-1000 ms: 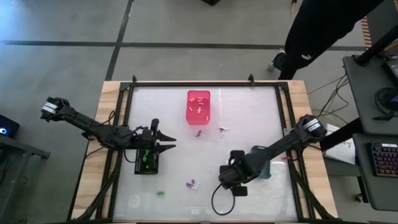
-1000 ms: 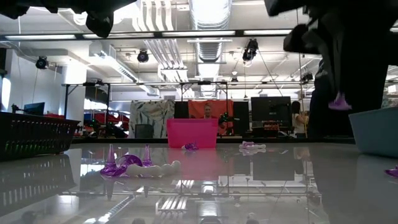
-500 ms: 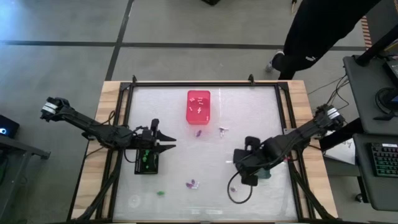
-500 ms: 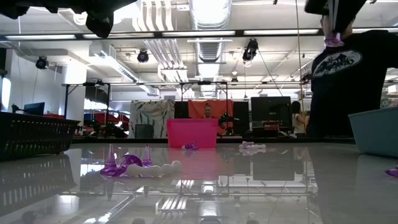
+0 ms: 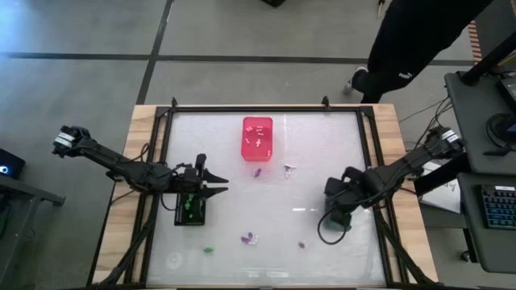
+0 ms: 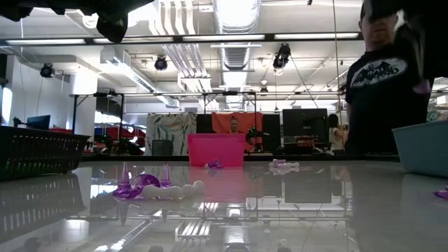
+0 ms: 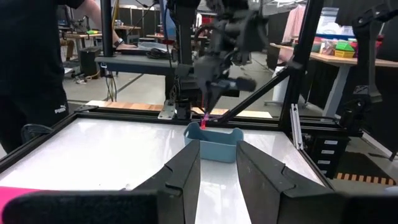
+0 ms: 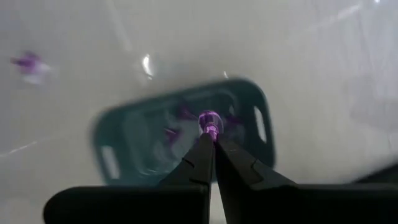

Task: Sort Halloween decoration
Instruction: Put the witch hat toy into the blue bin

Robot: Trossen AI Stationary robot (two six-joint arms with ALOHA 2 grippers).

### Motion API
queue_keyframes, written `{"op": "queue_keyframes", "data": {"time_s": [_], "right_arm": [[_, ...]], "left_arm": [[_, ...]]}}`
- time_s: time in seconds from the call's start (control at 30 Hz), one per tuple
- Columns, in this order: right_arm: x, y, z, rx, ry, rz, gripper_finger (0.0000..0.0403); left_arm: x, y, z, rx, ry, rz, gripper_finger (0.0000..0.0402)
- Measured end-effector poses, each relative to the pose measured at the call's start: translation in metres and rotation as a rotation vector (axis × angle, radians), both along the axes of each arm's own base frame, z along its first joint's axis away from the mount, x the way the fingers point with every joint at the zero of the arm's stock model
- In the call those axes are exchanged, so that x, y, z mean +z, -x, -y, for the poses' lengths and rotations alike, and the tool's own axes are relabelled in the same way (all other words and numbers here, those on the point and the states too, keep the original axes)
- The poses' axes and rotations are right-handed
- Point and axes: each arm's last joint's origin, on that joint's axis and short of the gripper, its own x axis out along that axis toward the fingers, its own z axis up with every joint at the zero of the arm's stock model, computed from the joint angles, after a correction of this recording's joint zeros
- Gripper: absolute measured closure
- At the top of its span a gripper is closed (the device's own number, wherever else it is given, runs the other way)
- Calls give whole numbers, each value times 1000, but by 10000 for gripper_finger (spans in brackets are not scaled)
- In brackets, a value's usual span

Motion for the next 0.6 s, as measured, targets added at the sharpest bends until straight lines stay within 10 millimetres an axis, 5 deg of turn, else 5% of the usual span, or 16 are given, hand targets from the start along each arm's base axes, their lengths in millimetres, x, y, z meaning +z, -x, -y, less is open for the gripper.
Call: {"op": "queue_keyframes", "data": {"time_s": [0.3,0.6], "right_arm": [[-49,21,9,-65,-20,-103,394],[-59,24,11,-63,-13,-115,394]], "left_arm": [[0,0,0,0,7,0,315],[0,0,0,0,11,1,315]]}}
